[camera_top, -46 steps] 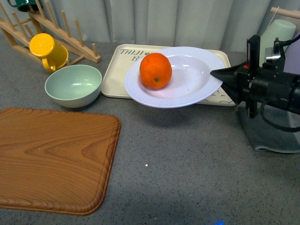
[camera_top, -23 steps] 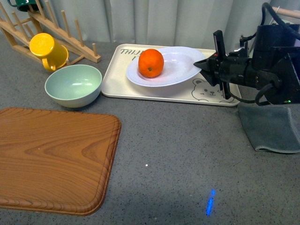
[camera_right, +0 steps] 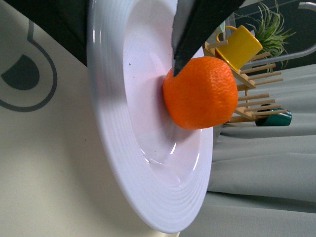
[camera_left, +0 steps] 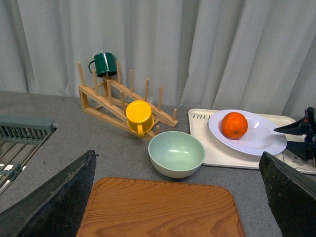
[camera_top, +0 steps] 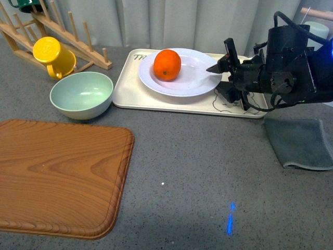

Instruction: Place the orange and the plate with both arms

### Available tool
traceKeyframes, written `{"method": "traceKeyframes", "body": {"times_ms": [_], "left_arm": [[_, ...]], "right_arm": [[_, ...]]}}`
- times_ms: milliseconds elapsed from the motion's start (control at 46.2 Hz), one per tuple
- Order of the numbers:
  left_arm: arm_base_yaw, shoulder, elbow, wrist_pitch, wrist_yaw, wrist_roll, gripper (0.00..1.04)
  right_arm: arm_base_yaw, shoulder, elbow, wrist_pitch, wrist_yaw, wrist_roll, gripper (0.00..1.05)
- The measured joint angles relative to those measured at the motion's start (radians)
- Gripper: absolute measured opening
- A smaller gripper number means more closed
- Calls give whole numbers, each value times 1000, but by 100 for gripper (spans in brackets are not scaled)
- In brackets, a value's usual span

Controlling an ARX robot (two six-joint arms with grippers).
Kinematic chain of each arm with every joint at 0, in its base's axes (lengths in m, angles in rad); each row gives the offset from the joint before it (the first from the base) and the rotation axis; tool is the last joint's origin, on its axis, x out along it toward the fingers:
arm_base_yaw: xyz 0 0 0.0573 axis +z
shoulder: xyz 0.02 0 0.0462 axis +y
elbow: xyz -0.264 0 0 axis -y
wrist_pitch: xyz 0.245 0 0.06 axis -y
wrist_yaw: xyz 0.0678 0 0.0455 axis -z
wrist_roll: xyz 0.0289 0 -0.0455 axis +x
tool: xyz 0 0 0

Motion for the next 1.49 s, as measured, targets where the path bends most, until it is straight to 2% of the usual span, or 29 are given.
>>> {"method": "traceKeyframes", "body": {"times_ms": [130,217,325,347,585,715,845,953,1040,1127,1148,1170,1235,1322,1430,1495], "left_arm": [[0,0,0,0,0,0,98],[0,0,0,0,0,0,98],[0,0,0,0,0,0,98],[0,0,0,0,0,0,98],[0,0,0,0,0,0,98],[0,0,0,0,0,0,98],[0,0,0,0,0,0,98],[0,0,0,0,0,0,98],[0,0,0,0,0,0,98],[0,0,0,0,0,0,98],[0,0,0,0,1,0,98],[0,0,0,0,0,0,98],[0,0,0,0,-2,0,98],[0,-1,0,0,-1,0,98],[0,-1,0,0,-1,0,98],[0,-1,0,0,-1,0,98]], "right_arm": [[-9,-52,-79,34,-2,-4,63],[-16,-89,-127,49,-1,-13,74],[-21,-212,-251,39,23,-89,96],[-21,-234,-272,34,30,-112,98],[-3,-559,-575,13,135,-379,96],[-3,-761,-721,-50,274,-529,96],[-10,-975,-901,-85,354,-689,96],[-11,-1114,-1041,-74,399,-764,96],[-11,-1127,-1055,-70,406,-787,96],[-1,-1089,-1131,202,565,-897,85],[-1,-1081,-1175,326,619,-951,80],[-3,-1081,-1216,430,639,-989,75],[-16,-1127,-1281,587,648,-1062,61],[-28,-1207,-1330,605,637,-1099,47],[-48,-1302,-1413,573,617,-1120,22],[-55,-1341,-1439,556,610,-1122,13]]}}
